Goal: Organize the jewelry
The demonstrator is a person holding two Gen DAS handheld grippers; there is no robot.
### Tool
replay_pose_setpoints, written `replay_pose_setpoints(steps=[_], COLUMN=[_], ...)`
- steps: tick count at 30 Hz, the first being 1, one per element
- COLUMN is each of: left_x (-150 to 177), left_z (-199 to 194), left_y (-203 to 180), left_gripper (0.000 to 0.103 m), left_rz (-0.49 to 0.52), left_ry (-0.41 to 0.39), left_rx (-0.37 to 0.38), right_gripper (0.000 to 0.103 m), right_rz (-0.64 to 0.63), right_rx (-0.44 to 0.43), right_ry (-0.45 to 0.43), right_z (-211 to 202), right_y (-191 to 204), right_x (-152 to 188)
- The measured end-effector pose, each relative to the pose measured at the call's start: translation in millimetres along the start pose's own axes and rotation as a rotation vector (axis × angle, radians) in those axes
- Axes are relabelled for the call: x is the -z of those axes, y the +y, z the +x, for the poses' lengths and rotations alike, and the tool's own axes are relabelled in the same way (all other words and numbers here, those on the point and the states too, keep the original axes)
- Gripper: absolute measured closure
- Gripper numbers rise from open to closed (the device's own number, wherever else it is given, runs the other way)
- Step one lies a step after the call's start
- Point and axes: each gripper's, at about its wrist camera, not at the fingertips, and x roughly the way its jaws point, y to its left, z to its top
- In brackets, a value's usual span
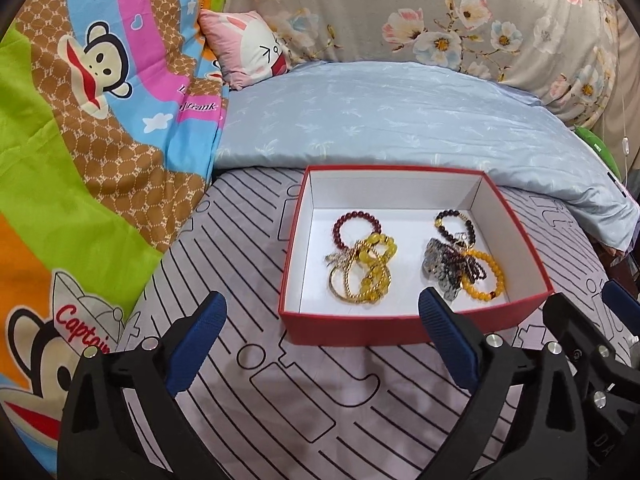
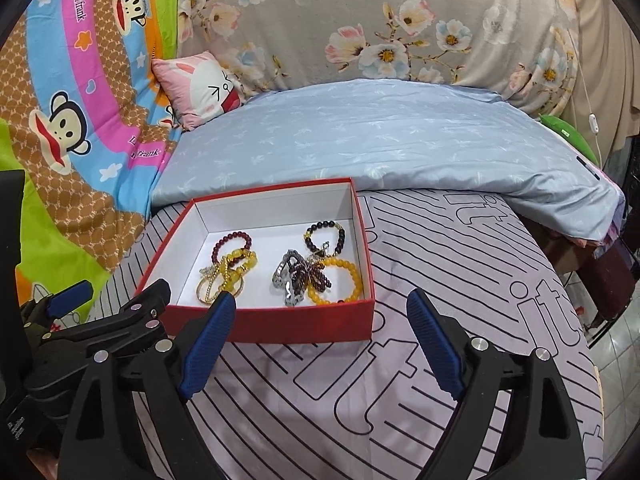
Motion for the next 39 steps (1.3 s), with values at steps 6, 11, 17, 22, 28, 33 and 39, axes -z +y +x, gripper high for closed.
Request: replay_pose_setpoints(steps=[6,11,17,22,28,33,39], left_x=[11,15,15,18,18,18,16], left_z=[3,3,4,6,8,9,10], left_y=[6,6,7,8,9,9,12], left_gripper=[0.008,0.008,0.008,0.008,0.008,0.008,0.008], left_rz=[-0.033,-0.031,-0.035,-0.036,-0.039,-0.043,-0.043], left_ry=[0.022,0.013,0.012,0.013,0.011,0.012,0.009], left_rx=[0.014,0.006,0.008,0.007,0.003,0.002,0.000], right_gripper=[0.017,0.017,0.017,0.017,0.017,0.017,0.017], right_rz=[0.015,0.009,-0.011,-0.010,-0.008,-0.009,-0.007], right_rx=[-0.010,-0.005,0.020,0.020,0.019,0.018,0.016], right_ry=[0.008,0.001,-0.003,0.004,0.006,0.008,0.006], right_z=[2,2,3,6,8,8,9], right_y=[0,1,1,1,2,3,4], right_x=[10,13,16,19,19,18,17])
